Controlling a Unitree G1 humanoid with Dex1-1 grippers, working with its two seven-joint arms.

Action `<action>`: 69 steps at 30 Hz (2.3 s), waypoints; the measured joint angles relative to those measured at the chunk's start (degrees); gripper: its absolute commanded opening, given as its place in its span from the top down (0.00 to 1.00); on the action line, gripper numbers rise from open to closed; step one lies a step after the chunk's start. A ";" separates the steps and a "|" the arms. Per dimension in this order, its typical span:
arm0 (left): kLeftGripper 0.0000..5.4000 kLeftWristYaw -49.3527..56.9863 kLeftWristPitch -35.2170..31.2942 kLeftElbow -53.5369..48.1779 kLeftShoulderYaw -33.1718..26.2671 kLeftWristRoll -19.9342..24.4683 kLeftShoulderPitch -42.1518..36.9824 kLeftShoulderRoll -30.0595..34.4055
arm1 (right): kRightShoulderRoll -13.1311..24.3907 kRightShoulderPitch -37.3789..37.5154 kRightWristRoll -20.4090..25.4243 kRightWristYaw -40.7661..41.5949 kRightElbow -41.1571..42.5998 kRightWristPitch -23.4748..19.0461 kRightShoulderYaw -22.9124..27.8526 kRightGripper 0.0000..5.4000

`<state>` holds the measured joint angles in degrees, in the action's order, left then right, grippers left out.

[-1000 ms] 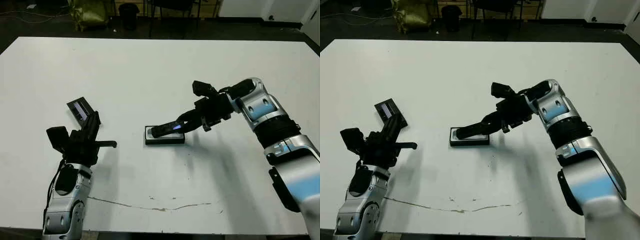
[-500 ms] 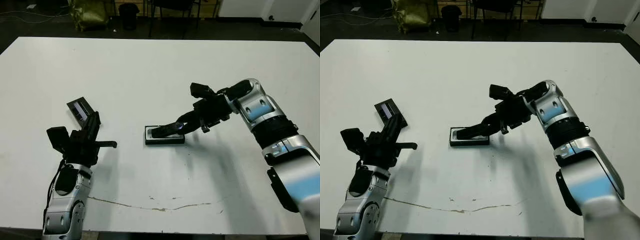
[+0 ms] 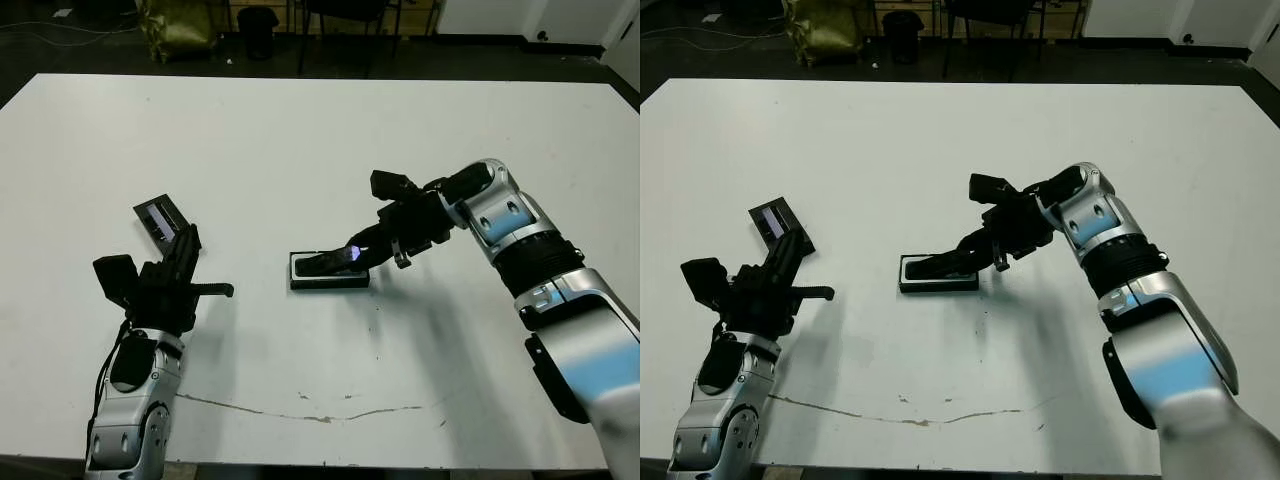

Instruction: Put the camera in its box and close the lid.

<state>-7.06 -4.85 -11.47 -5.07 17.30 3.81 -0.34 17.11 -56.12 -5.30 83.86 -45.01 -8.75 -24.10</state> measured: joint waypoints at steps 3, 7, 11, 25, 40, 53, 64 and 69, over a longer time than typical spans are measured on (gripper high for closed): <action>1.00 -0.12 0.04 0.01 -0.04 0.20 0.03 -0.01 | -0.41 -0.19 -0.11 -0.04 -0.55 -0.22 -0.01 0.96; 1.00 -0.18 0.30 0.07 -0.03 0.19 0.11 0.00 | -0.66 -0.24 -0.34 -0.09 -0.70 -0.46 -0.05 0.96; 1.00 -0.54 0.56 0.35 -0.05 0.36 0.12 -0.01 | -0.75 -0.24 -0.53 -0.30 -0.63 0.33 -0.10 0.96; 1.00 0.31 -0.33 -0.39 0.04 0.19 0.48 -0.01 | -1.03 -0.84 -1.59 0.09 -0.93 -0.88 -1.01 0.96; 1.00 0.43 -0.75 -0.56 0.09 0.16 0.64 -0.04 | -2.10 -1.73 -1.25 3.03 -1.32 -5.15 -1.39 0.64; 1.00 0.84 -1.40 -0.83 0.11 -0.06 0.70 -0.05 | -2.33 -1.83 -1.00 3.42 -0.60 -5.27 -1.35 0.11; 1.00 0.27 -0.40 -0.43 0.10 -0.14 0.71 -0.05 | -2.27 -2.03 -0.75 2.72 -1.12 -0.58 -0.40 0.00; 1.00 0.30 -0.40 -0.43 0.16 -0.29 0.71 -0.10 | -1.83 -2.66 0.54 2.53 -1.39 -1.07 1.78 0.00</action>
<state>-6.76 -5.24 -11.90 -4.92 17.02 4.51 -0.44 15.27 -58.77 -4.76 86.39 -46.40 -9.81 -22.32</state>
